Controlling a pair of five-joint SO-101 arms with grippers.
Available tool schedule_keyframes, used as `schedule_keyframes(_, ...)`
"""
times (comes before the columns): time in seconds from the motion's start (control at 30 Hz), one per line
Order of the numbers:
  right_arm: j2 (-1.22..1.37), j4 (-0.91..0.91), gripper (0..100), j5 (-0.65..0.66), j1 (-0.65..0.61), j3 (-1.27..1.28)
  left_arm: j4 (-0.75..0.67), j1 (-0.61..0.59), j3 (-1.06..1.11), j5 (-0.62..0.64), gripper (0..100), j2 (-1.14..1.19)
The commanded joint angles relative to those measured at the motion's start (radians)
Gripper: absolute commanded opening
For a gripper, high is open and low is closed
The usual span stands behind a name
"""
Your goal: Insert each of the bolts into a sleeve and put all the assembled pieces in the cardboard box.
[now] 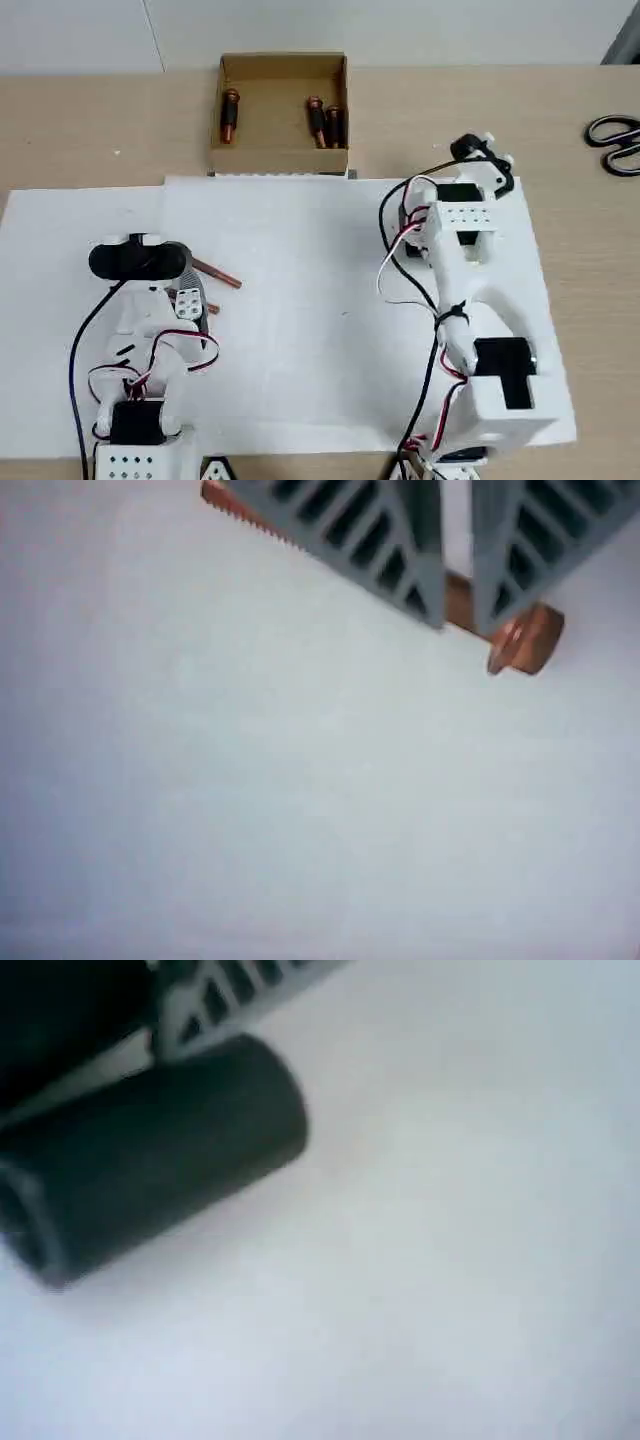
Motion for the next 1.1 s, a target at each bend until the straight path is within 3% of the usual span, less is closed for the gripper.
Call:
schedule_keyframes(0.0, -0.004, -0.010, 20.1, -0.003, 0.025, -0.052, -0.029, -0.002, -0.004, 0.005, 2, -0.008)
schedule_keyframes(0.23, 0.001, -0.002, 20.0, -0.003, 0.025, -0.051, -0.029, -0.002, -0.004, 0.005, 2, -0.008)
schedule_keyframes(0.43, -0.002, 0.091, 8.4, -0.003, 0.019, -0.055, -0.029, -0.002, -0.004, 0.005, 2, -0.008)
schedule_keyframes(1.07, -0.031, 0.021, 17.9, -0.003, 0.053, -0.055, -0.029, -0.002, 0.004, 0.005, 2, -0.008)
